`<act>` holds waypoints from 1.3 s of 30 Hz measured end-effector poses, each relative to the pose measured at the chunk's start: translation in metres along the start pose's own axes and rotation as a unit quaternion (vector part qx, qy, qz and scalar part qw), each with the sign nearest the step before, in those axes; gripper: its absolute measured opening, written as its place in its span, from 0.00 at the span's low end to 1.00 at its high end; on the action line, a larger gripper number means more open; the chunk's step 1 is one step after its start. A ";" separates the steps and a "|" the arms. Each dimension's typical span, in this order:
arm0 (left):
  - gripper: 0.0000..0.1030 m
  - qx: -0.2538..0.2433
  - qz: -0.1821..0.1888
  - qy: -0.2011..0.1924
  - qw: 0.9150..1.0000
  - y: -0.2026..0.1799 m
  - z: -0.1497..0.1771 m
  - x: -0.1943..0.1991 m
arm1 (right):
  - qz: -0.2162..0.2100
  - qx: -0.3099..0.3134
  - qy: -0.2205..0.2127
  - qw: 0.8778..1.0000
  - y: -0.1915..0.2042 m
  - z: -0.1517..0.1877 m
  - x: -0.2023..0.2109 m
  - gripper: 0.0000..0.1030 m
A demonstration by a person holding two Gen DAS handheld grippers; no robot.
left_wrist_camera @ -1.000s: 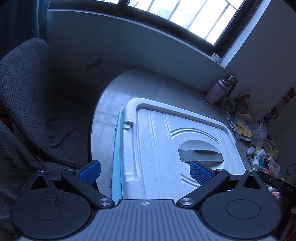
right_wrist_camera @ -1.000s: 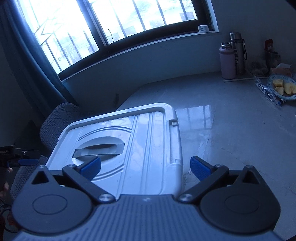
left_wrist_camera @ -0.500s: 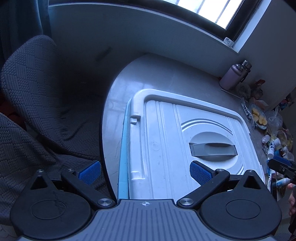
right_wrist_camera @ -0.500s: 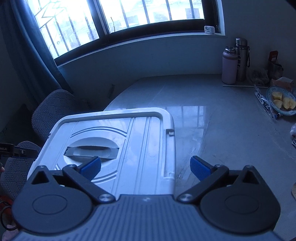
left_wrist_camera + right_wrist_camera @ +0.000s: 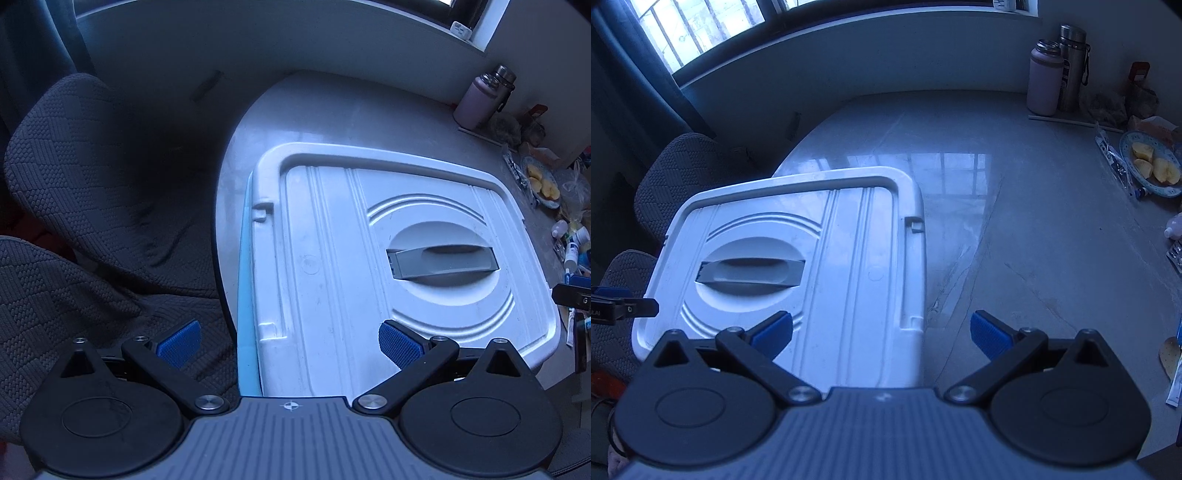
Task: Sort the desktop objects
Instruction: 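Press the white lid down onto the bin rim with both grippers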
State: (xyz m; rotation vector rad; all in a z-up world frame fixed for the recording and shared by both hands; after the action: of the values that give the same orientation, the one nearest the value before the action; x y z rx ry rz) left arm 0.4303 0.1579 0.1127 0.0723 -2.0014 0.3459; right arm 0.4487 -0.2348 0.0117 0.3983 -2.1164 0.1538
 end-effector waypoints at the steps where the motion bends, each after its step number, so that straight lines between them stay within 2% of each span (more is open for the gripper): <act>1: 1.00 0.001 0.002 0.003 1.000 -0.001 0.002 0.000 | -0.001 0.000 0.000 1.000 0.000 0.001 0.001 1.00; 11: 1.00 0.015 -0.001 0.023 1.000 0.004 0.014 -0.009 | -0.009 -0.020 0.004 1.000 -0.008 0.001 -0.005 1.00; 15: 1.00 0.019 -0.002 0.026 0.999 0.006 0.015 -0.012 | -0.018 -0.022 0.009 1.000 -0.011 -0.001 -0.011 0.95; 17: 1.00 0.020 0.001 0.026 0.999 0.007 0.014 -0.012 | -0.023 -0.021 0.017 0.999 -0.012 0.000 -0.017 0.91; 18: 1.00 0.021 0.002 0.026 0.999 0.007 0.014 -0.012 | -0.025 -0.020 0.022 0.999 -0.012 0.001 -0.020 0.85; 19: 1.00 0.022 0.003 0.026 0.999 0.007 0.015 -0.012 | -0.028 -0.019 0.022 0.999 -0.011 0.002 -0.020 0.73; 21: 1.00 0.021 0.002 0.025 0.999 0.007 0.015 -0.012 | -0.035 -0.018 0.024 0.999 -0.010 0.003 -0.021 0.60; 25: 1.00 0.022 0.001 0.022 1.000 0.007 0.015 -0.012 | -0.039 -0.015 0.023 0.999 -0.009 0.005 -0.021 0.49; 39: 1.00 0.019 0.003 0.020 1.000 0.009 0.015 -0.009 | -0.033 -0.005 0.029 0.999 -0.003 0.011 -0.014 0.49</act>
State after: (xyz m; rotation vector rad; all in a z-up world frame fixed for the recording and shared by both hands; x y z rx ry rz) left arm 0.4192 0.1614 0.0962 0.0836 -1.9553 0.3865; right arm 0.4481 -0.2371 -0.0058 0.4511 -2.0430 0.1148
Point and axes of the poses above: each gripper's, at about its wrist camera, not at the fingertips, and x roughly against the way its jaws point, y to its left, z to its underside, the point moved 4 cm from there along -x, roughly the way its jaws point, and after that the axes turned 13 degrees about x, right-handed, at the moved point
